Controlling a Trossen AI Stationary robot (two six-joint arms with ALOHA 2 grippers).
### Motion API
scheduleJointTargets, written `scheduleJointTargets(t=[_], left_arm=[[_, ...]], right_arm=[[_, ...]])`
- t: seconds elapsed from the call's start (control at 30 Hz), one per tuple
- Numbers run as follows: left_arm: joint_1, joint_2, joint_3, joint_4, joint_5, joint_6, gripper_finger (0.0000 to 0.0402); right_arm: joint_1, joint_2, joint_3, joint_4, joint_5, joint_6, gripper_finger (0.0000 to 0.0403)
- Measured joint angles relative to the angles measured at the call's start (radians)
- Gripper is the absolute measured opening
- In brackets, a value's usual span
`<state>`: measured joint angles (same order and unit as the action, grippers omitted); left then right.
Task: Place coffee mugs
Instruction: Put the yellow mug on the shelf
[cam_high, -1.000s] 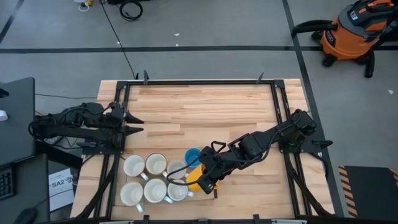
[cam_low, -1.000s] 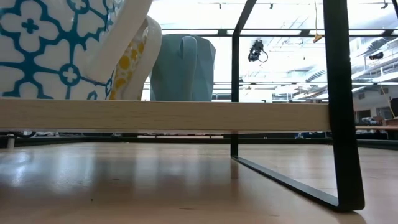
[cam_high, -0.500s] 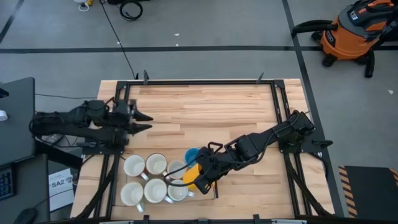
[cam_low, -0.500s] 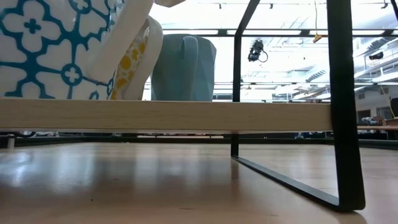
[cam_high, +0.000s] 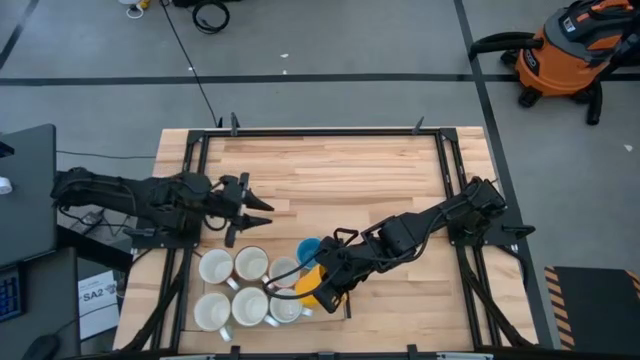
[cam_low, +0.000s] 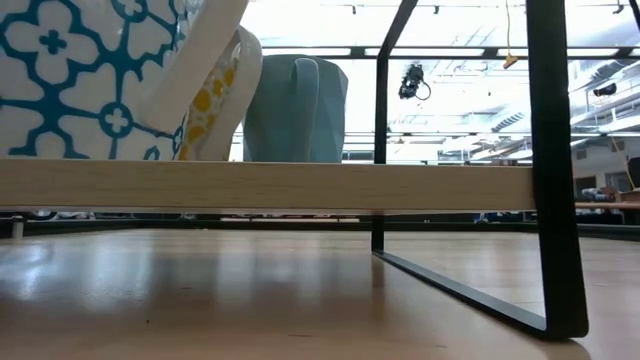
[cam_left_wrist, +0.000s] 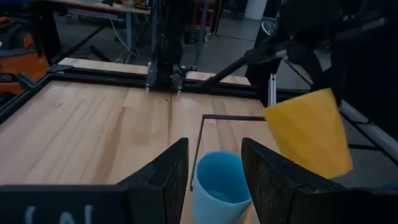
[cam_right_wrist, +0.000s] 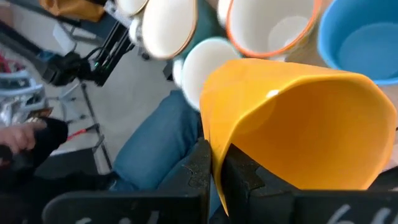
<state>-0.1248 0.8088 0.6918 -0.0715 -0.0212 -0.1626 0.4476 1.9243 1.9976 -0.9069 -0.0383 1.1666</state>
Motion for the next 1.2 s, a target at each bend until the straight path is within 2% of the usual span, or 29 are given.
scheduleJointTargets(t=[0.43,0.63,0.73,0.87,1.0,1.1,1.2], left_arm=[[-0.004,0.003,0.000,0.002,0.000,0.000,0.0156],[-0.004,0.003,0.000,0.002,0.000,-0.005,0.0156],[-0.004,0.003,0.000,0.001,0.000,-0.006,0.0156],[-0.004,0.003,0.000,0.001,0.000,-0.007,0.0156],[-0.004,0.003,0.000,0.000,0.000,-0.009,0.0156],[-0.004,0.003,0.000,0.000,0.000,-0.009,0.0156],[-0.004,0.003,0.000,0.000,0.000,-0.009,0.0156]], right_arm=[[0.079,-0.104,-0.001,-0.028,-0.039,-0.015,0.0026],[0.153,-0.162,0.000,-0.178,-0.036,0.001,0.0026],[0.195,-0.166,0.000,-0.320,0.010,0.033,0.0026],[0.238,-0.146,-0.001,-0.480,0.130,0.087,0.0026],[0.250,-0.136,-0.066,-0.512,0.235,0.197,0.0026],[0.245,-0.136,-0.146,-0.503,0.248,0.255,0.0026],[0.232,-0.135,-0.232,-0.500,0.219,0.332,0.0026]])
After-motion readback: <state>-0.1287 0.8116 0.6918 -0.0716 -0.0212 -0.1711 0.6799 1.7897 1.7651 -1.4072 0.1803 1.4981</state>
